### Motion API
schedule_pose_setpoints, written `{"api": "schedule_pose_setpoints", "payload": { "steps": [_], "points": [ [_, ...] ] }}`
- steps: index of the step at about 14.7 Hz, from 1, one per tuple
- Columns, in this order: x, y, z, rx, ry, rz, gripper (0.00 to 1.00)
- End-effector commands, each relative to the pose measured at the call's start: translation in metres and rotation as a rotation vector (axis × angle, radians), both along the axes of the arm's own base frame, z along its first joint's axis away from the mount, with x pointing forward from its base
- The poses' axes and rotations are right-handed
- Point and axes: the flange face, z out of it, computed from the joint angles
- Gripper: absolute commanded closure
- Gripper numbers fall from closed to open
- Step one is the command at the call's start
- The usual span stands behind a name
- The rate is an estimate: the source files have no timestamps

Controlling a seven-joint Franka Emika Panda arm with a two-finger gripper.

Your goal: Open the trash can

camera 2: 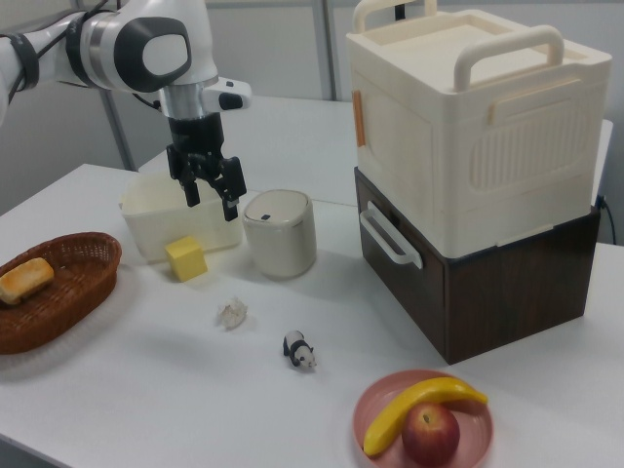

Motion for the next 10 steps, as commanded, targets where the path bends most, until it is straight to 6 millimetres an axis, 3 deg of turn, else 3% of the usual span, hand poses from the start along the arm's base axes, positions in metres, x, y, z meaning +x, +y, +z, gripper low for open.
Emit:
{"api": "schedule_pose_setpoints", "payload": {
  "steps": [1,10],
  "points": [
    [-0.004,0.0017,0.0052,-0.013,0.018,0.015,0.0],
    [-0.0013,0.0017,0.0018,-0.013,0.013,0.023,0.0]
  ]
}}
